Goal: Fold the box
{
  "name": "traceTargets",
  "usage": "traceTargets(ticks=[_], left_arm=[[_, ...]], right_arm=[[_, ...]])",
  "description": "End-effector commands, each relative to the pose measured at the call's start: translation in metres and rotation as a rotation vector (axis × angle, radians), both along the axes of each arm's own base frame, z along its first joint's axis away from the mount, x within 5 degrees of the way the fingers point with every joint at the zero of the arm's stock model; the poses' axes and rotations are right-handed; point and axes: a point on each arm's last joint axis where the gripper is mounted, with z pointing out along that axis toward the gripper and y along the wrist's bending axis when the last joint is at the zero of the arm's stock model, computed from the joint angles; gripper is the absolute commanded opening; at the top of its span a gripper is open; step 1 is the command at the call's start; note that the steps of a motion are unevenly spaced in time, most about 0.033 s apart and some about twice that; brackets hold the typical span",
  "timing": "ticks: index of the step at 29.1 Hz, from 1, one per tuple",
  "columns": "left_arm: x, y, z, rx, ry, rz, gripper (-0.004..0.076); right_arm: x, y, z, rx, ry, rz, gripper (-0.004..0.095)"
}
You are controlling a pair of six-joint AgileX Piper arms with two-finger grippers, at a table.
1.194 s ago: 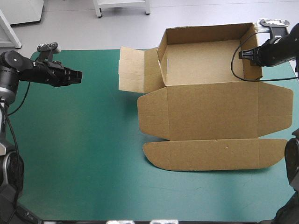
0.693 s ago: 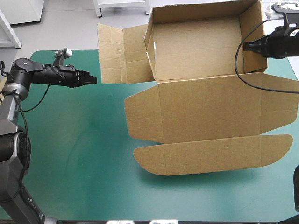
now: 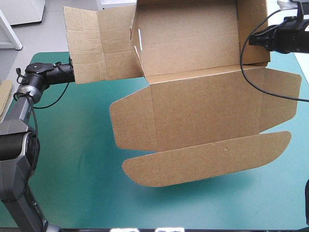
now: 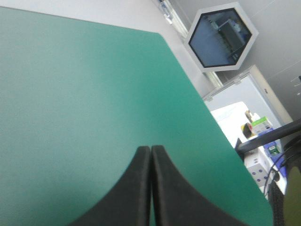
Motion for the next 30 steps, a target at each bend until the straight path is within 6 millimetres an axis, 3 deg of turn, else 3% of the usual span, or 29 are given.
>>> traceTargets(ticks=[1, 7, 16, 30], left_arm=[[-0.019, -0.022, 0.050, -0.150, -0.118, -0.105, -0.0007], [-0.032, -0.044, 0.072, -0.204, -0.162, -0.153, -0.0007], [-0.056, -0.045, 0.108, -0.224, -0.243, -0.158, -0.0007], [-0.071, -0.047, 0.126, -0.255, -0.204, -0.159, -0.0007]], right_arm=[[-0.011, 0.004, 0.014, 0.040, -0.054, 0.030, -0.0017], [0.013, 0.000, -0.003, 0.046, 0.004, 0.029, -0.0017], [0.047, -0.004, -0.031, 0.053, 0.087, 0.030, -0.0017], [0.074, -0.006, -0.056, 0.072, 0.148, 0.039, -0.0017]])
